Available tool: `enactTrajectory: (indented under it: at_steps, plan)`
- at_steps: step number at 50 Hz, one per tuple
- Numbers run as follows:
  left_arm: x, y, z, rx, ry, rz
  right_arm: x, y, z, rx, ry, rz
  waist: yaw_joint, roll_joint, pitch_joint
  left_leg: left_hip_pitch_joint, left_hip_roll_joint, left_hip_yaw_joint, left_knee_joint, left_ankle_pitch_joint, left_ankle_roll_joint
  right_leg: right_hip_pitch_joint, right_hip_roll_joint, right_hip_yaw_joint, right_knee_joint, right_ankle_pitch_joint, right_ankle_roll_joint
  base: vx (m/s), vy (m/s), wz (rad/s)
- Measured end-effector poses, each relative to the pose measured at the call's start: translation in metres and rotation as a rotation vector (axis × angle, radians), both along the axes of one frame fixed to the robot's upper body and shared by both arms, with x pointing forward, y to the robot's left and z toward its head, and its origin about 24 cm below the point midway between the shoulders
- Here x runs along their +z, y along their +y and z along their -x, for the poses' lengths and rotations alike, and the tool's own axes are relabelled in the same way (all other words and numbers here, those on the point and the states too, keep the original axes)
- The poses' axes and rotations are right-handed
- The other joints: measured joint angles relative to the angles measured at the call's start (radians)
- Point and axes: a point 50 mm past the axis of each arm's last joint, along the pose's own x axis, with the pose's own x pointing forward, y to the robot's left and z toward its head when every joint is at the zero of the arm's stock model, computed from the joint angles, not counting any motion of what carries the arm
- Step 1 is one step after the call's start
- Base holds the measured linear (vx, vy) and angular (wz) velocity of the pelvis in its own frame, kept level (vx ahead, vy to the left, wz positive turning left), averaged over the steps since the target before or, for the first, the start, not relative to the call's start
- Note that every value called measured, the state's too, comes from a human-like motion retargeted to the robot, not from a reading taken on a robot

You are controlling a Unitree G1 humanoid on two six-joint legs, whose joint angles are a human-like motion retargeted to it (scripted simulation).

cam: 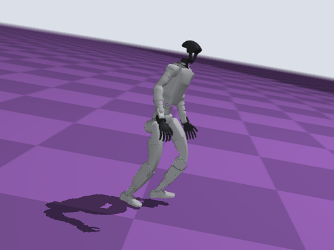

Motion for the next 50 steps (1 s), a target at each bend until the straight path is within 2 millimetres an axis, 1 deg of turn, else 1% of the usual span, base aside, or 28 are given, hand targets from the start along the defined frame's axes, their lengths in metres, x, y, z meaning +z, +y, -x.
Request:
enactTrajectory:
  at_steps: [3, 5, 7, 8, 10, 12, 13, 15, 17, 18, 20, 22, 23, 25, 27, 28, 30, 32, 33, 35, 37, 38, 40, 42, 43, 45, 47, 50]
  plan:
    - [-0.001, 0.005, 0.000, -0.002, 0.021, -0.003, 0.005, -0.004, -0.014, -0.021, -0.022, 0.007, 0.011, -0.020, -0.018, -0.024, -0.098, 0.026, -0.242, 0.078, -0.012, 0.033, -0.048, -0.027, 0.004, -0.037, 0.010, 0.47, 0.16, 1.16]
    - [-0.004, 0.004, 0.007, -0.007, 0.052, 0.003, 0.005, -0.001, -0.019, -0.020, -0.029, -0.001, 0.020, -0.021, -0.031, -0.047, -0.129, 0.019, -0.282, 0.110, -0.023, 0.037, -0.065, -0.024, 0.068, -0.061, 0.018, 0.49, 0.19, 1.06]
    - [-0.008, 0.003, 0.011, -0.024, 0.086, 0.018, 0.004, 0.006, -0.025, -0.019, -0.034, -0.025, 0.021, -0.032, -0.048, -0.045, -0.182, 0.003, -0.291, 0.138, -0.012, 0.035, -0.091, -0.007, 0.152, -0.063, 0.037, 0.55, 0.23, 1.14]
    - [-0.010, 0.001, 0.012, -0.038, 0.105, 0.027, 0.003, 0.010, -0.028, -0.015, -0.032, -0.040, 0.017, -0.042, -0.054, -0.037, -0.216, -0.006, -0.289, 0.150, -0.002, 0.033, -0.110, 0.004, 0.205, -0.051, 0.050, 0.58, 0.24, 1.27]
    - [-0.014, -0.002, 0.014, -0.083, 0.144, 0.046, 0.000, 0.022, -0.030, 0.000, -0.020, -0.080, 0.003, -0.066, -0.061, -0.008, -0.292, -0.022, -0.277, 0.156, 0.024, 0.022, -0.167, 0.022, 0.342, 0.007, 0.079, 0.58, 0.24, 1.38]
    - [-0.017, -0.006, 0.012, -0.155, 0.175, 0.055, -0.005, 0.034, -0.032, 0.028, 0.006, -0.122, -0.025, -0.093, -0.053, 0.038, -0.381, -0.044, -0.268, 0.139, 0.059, -0.011, -0.237, 0.051, 0.531, 0.115, 0.103, 0.57, 0.22, 1.54]
    - [-0.017, -0.007, 0.007, -0.198, 0.182, 0.052, -0.006, 0.040, -0.033, 0.043, 0.019, -0.145, -0.043, -0.110, -0.042, 0.074, -0.435, -0.056, -0.278, 0.132, 0.078, -0.039, -0.273, 0.075, 0.633, 0.177, 0.114, 0.58, 0.21, 1.60]
    - [-0.014, -0.009, -0.007, -0.283, 0.175, 0.030, -0.009, 0.051, -0.035, 0.074, 0.045, -0.179, -0.081, -0.131, -0.021, 0.145, -0.522, -0.090, -0.297, 0.117, 0.106, -0.106, -0.320, 0.121, 0.804, 0.253, 0.109, 0.59, 0.19, 1.50]
    - [-0.005, -0.009, -0.031, -0.360, 0.136, -0.014, -0.012, 0.060, -0.037, 0.098, 0.060, -0.200, -0.116, -0.137, 0.005, 0.245, -0.583, -0.142, -0.357, 0.115, 0.117, -0.192, -0.338, 0.158, 0.905, 0.244, 0.070, 0.63, 0.17, 1.31]
    - [-0.001, -0.010, -0.039, -0.391, 0.116, -0.034, -0.015, 0.063, -0.032, 0.104, 0.074, -0.205, -0.134, -0.133, 0.011, 0.281, -0.600, -0.168, -0.356, 0.102, 0.116, -0.238, -0.340, 0.167, 0.936, 0.216, 0.045, 0.67, 0.15, 1.19]
    - [0.012, -0.011, -0.065, -0.439, 0.049, -0.083, -0.018, 0.068, -0.029, 0.105, 0.087, -0.216, -0.162, -0.106, 0.031, 0.387, -0.609, -0.234, -0.422, 0.105, 0.105, -0.335, -0.303, 0.170, 0.928, 0.176, 0.001, 0.71, 0.15, 1.03]
    - [0.024, -0.013, -0.084, -0.472, -0.025, -0.123, -0.025, 0.070, -0.019, 0.080, 0.114, -0.232, -0.191, -0.082, 0.044, 0.476, -0.600, -0.284, -0.457, 0.117, 0.079, -0.412, -0.240, 0.154, 0.838, 0.155, -0.014, 0.76, 0.13, 1.05]
    - [0.031, -0.015, -0.093, -0.489, -0.062, -0.144, -0.028, 0.070, -0.013, 0.058, 0.128, -0.243, -0.205, -0.071, 0.049, 0.519, -0.591, -0.299, -0.473, 0.124, 0.063, -0.443, -0.201, 0.143, 0.769, 0.160, -0.006, 0.80, 0.12, 1.11]
    - [0.044, -0.020, -0.108, -0.523, -0.135, -0.190, -0.035, 0.069, 0.000, 0.002, 0.154, -0.264, -0.228, -0.051, 0.057, 0.603, -0.569, -0.320, -0.509, 0.149, 0.027, -0.486, -0.111, 0.120, 0.591, 0.203, 0.036, 0.83, 0.11, 1.02]
    - [0.055, -0.026, -0.119, -0.563, -0.199, -0.243, -0.040, 0.067, 0.012, -0.056, 0.172, -0.269, -0.236, -0.031, 0.056, 0.658, -0.549, -0.341, -0.516, 0.171, -0.010, -0.508, -0.013, 0.099, 0.373, 0.287, 0.108, 0.86, 0.11, 0.64]
    - [0.060, -0.029, -0.123, -0.583, -0.228, -0.268, -0.041, 0.065, 0.017, -0.084, 0.175, -0.264, -0.236, -0.019, 0.053, 0.672, -0.540, -0.347, -0.500, 0.173, -0.027, -0.514, 0.034, 0.089, 0.265, 0.336, 0.142, 0.87, 0.12, 0.39]
    - [0.066, -0.037, -0.128, -0.619, -0.273, -0.298, -0.044, 0.059, 0.027, -0.140, 0.175, -0.247, -0.237, 0.007, 0.047, 0.680, -0.520, -0.346, -0.402, 0.154, -0.061, -0.519, 0.109, 0.066, 0.135, 0.415, 0.182, 0.86, 0.15, 0.30]
    - [0.059, -0.045, -0.120, -0.629, -0.264, -0.274, -0.046, 0.054, 0.040, -0.182, 0.189, -0.225, -0.237, 0.007, 0.031, 0.677, -0.524, -0.310, -0.249, 0.173, -0.103, -0.540, 0.145, 0.068, 0.212, 0.412, 0.165, 0.86, 0.19, 0.34]
    - [0.055, -0.048, -0.114, -0.633, -0.252, -0.259, -0.047, 0.050, 0.044, -0.203, 0.187, -0.212, -0.239, 0.019, 0.025, 0.667, -0.509, -0.293, -0.154, 0.206, -0.138, -0.543, 0.161, 0.060, 0.264, 0.392, 0.139, 0.87, 0.23, 0.56]
    - [0.042, -0.057, -0.101, -0.631, -0.205, -0.199, -0.044, 0.041, 0.046, -0.243, 0.164, -0.175, -0.250, 0.075, 0.030, 0.601, -0.434, -0.267, 0.107, 0.287, -0.217, -0.533, 0.188, 0.014, 0.369, 0.302, 0.065, 0.86, 0.25, 0.75]
    - [0.029, -0.066, -0.087, -0.615, -0.149, -0.134, -0.039, 0.033, 0.038, -0.251, 0.120, -0.141, -0.247, 0.123, 0.030, 0.491, -0.323, -0.226, 0.327, 0.350, -0.233, -0.506, 0.199, -0.007, 0.423, 0.199, 0.003, 0.84, 0.28, 0.58]
    - [0.024, -0.068, -0.082, -0.606, -0.125, -0.105, -0.035, 0.031, 0.030, -0.244, 0.087, -0.125, -0.242, 0.142, 0.028, 0.424, -0.255, -0.204, 0.416, 0.343, -0.210, -0.486, 0.202, -0.009, 0.428, 0.166, -0.012, 0.83, 0.31, 0.40]
    - [0.017, -0.068, -0.073, -0.582, -0.086, -0.063, -0.024, 0.028, 0.008, -0.218, 0.007, -0.106, -0.223, 0.161, 0.024, 0.292, -0.120, -0.167, 0.534, 0.282, -0.133, -0.431, 0.208, 0.013, 0.415, 0.119, -0.024, 0.83, 0.34, 0.21]
    - [0.015, -0.062, -0.068, -0.555, -0.068, -0.036, -0.009, 0.029, -0.019, -0.182, -0.093, -0.104, -0.191, 0.168, 0.030, 0.165, -0.022, -0.163, 0.547, 0.210, -0.074, -0.361, 0.223, 0.068, 0.378, 0.094, -0.019, 0.81, 0.39, -0.08]
    - [0.013, -0.058, -0.064, -0.539, -0.061, -0.026, -0.002, 0.031, -0.031, -0.162, -0.142, -0.106, -0.175, 0.167, 0.035, 0.107, 0.013, -0.167, 0.522, 0.178, -0.055, -0.325, 0.229, 0.103, 0.366, 0.080, -0.015, 0.80, 0.43, -0.25]
    - [0.012, -0.050, -0.055, -0.502, -0.055, -0.014, 0.015, 0.035, -0.055, -0.117, -0.235, -0.114, -0.142, 0.160, 0.050, 0.008, 0.051, -0.189, 0.419, 0.141, -0.048, -0.253, 0.231, 0.181, 0.357, 0.044, -0.014, 0.78, 0.47, -0.41]
    - [0.012, -0.039, -0.045, -0.450, -0.056, -0.011, 0.033, 0.042, -0.078, -0.054, -0.313, -0.116, -0.125, 0.142, 0.067, -0.069, 0.041, -0.238, 0.254, 0.167, -0.083, -0.196, 0.213, 0.268, 0.380, -0.009, -0.020, 0.74, 0.51, -0.50]
    - [0.014, -0.022, -0.027, -0.356, -0.065, -0.030, 0.059, 0.058, -0.110, 0.065, -0.407, -0.105, -0.132, 0.099, 0.068, -0.155, -0.019, -0.343, -0.041, 0.303, -0.164, -0.159, 0.161, 0.408, 0.443, -0.117, -0.020, 0.67, 0.53, -0.34]
